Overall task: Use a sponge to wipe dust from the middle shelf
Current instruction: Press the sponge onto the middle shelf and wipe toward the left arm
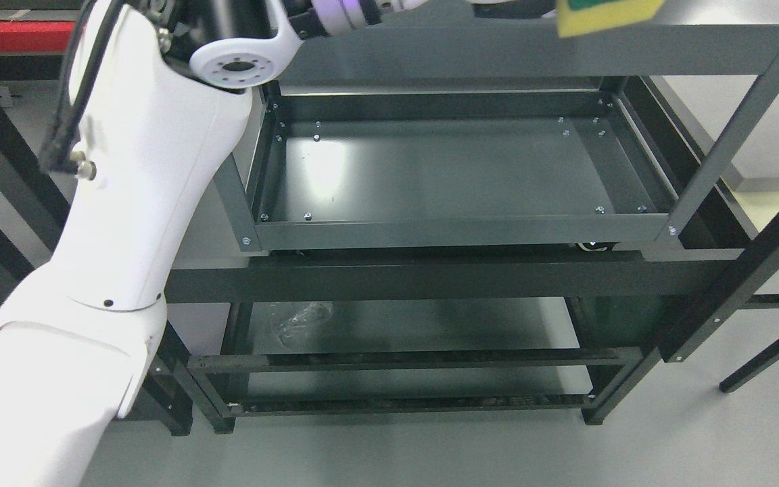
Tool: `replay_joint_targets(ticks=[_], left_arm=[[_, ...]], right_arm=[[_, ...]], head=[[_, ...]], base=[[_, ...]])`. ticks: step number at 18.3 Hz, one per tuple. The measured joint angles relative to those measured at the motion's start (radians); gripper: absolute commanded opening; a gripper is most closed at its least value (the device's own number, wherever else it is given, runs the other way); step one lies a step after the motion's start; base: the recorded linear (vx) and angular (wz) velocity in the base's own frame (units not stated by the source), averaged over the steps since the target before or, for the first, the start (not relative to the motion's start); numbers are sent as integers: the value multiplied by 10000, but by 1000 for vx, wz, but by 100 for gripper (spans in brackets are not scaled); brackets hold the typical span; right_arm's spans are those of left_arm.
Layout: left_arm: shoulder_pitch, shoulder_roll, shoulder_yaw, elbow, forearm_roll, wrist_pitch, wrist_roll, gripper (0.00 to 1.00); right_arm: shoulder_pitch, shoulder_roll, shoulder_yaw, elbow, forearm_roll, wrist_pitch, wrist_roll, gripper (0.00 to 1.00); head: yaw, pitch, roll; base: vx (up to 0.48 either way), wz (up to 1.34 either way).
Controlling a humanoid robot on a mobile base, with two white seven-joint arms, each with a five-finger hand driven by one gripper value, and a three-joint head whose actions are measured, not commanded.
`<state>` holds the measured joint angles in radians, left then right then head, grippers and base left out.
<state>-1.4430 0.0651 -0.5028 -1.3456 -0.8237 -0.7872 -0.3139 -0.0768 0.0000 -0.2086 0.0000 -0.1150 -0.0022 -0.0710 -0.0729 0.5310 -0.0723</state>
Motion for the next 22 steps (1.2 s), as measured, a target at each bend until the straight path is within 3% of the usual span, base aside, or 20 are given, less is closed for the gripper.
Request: replay_joint_targets(ticks=[6, 10, 17, 22], left_arm=[[-864, -290, -2309, 1213, -237, 1225, 988, 0], [-1098, -401, -3381, 1875, -376, 1435, 1108, 0], [-1250, -519, -4199, 2526, -645, 1059, 1005, 0], [-900, -21, -4076, 2024, -746, 411, 514, 0]], right_arm=[[1, 0, 0, 0, 0, 0, -11, 100], [1, 0, 0, 0, 0, 0, -15, 100], [2, 0, 0, 1, 0, 0, -18, 100], [1, 0, 0, 0, 0, 0, -22, 100]], head=[[0, -1, 0], [0, -1, 0], [0, -1, 0], [0, -1, 0]], base=[[13, -16], [0, 0], [0, 11], [1, 7]])
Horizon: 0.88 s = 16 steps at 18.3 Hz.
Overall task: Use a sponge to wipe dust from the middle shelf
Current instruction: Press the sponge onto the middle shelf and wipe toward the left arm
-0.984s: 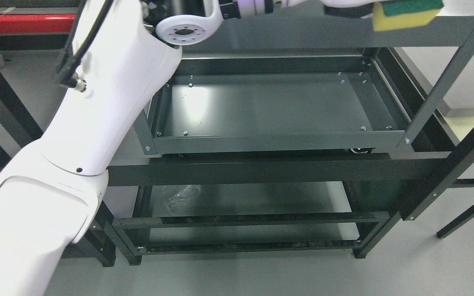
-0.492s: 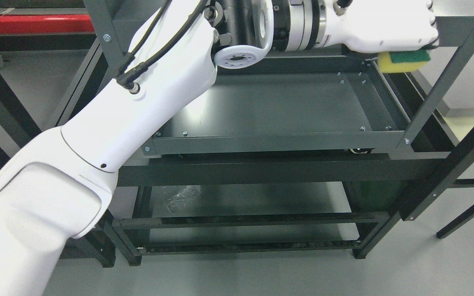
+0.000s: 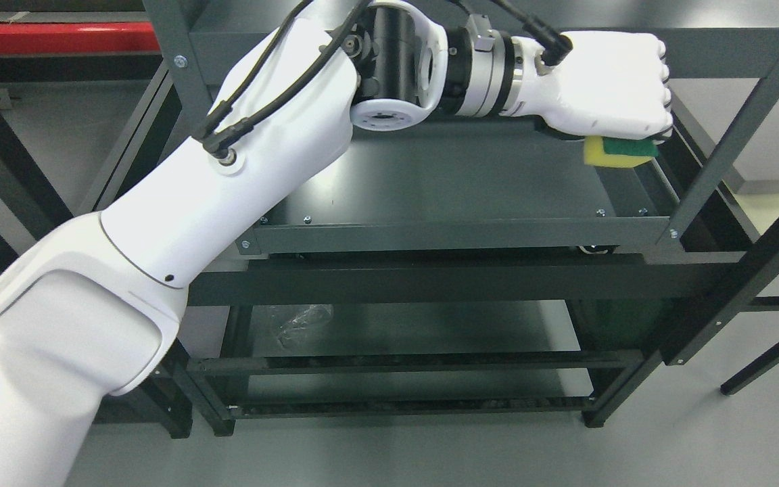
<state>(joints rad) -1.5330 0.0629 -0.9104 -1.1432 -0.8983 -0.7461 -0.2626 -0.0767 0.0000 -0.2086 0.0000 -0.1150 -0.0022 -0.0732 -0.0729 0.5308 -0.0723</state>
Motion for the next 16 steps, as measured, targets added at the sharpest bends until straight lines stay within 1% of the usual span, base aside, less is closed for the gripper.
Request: replay_joint_targets(ticks=[4, 8, 16], left_arm=[[446, 732, 509, -692, 39, -296, -357, 0], [1001, 1622, 1097, -1500, 502, -391, -808, 0], [2372, 3894, 2468, -3374, 1957, -395, -1172, 0]], right_arm=[[-1, 0, 0, 0, 0, 0, -9, 100], [0, 0, 0, 0, 0, 0, -27, 100], [0, 0, 0, 0, 0, 0, -25, 100]], head=[[0, 0, 0], [0, 0, 0], [0, -1, 0]], base=[[7, 7], [0, 0], [0, 0]])
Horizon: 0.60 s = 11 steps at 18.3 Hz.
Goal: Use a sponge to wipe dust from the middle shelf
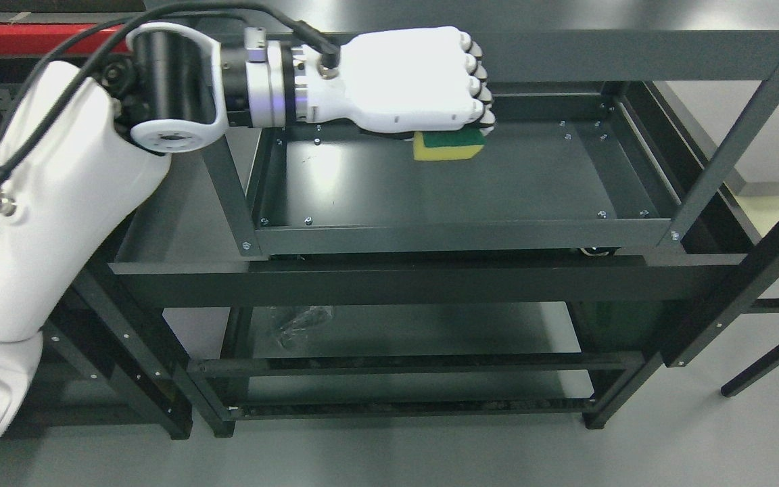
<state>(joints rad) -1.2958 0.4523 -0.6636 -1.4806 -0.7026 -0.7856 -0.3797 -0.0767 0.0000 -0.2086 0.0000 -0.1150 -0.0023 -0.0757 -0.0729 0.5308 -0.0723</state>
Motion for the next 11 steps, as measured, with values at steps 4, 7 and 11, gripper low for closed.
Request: replay_joint_targets(ticks=[4, 7, 11], left_arm=[[748, 1128, 849, -663, 713, 0, -90, 0], [1584, 2109, 1736, -1059, 1416, 0, -217, 0], [2780, 3261, 2976, -1411, 2257, 0, -260, 0]], right_arm=[[0, 0, 0, 0, 0, 0, 21, 100], [0, 0, 0, 0, 0, 0, 29, 100], [0, 0, 0, 0, 0, 0, 29, 100]], head=[[0, 0, 0], [0, 0, 0], [0, 0, 0]], base=[[0, 0], [0, 0], [0, 0]])
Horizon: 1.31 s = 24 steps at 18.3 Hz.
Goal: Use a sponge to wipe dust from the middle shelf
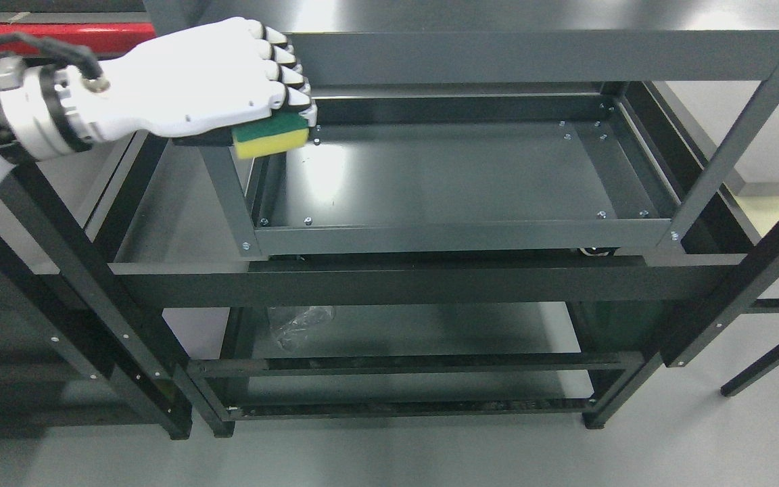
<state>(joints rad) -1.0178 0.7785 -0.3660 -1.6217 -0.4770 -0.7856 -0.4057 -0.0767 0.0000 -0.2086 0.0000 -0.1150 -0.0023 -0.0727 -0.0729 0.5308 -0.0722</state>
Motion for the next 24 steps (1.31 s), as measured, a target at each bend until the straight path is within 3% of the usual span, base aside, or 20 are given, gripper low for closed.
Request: replay_joint_targets(ticks=[4, 9, 18, 22, 24], left_arm=[[591, 705, 985, -266, 448, -1, -60, 0], [-510, 197, 914, -245, 99, -5, -388, 0], [-3848, -3657, -227, 1749, -2333, -7, -49, 0], [-4852, -5031, -1159, 2831, -3037, -6, 1263, 1], [-5159, -5537, -1857, 3228, -3152, 600, 1983, 1]], right_arm=[[1, 0, 0, 0, 0, 0, 2, 100], [1, 0, 0, 0, 0, 0, 4, 100], [1, 0, 0, 0, 0, -4, 12, 100], [0, 0, 0, 0, 0, -3, 12, 100], [0, 0, 0, 0, 0, -3, 12, 100]], head=[[0, 0, 0], [0, 0, 0], [0, 0, 0], [0, 0, 0], [0, 0, 0]], base=[[0, 0], [0, 0], [0, -3], [0, 0], [0, 0]])
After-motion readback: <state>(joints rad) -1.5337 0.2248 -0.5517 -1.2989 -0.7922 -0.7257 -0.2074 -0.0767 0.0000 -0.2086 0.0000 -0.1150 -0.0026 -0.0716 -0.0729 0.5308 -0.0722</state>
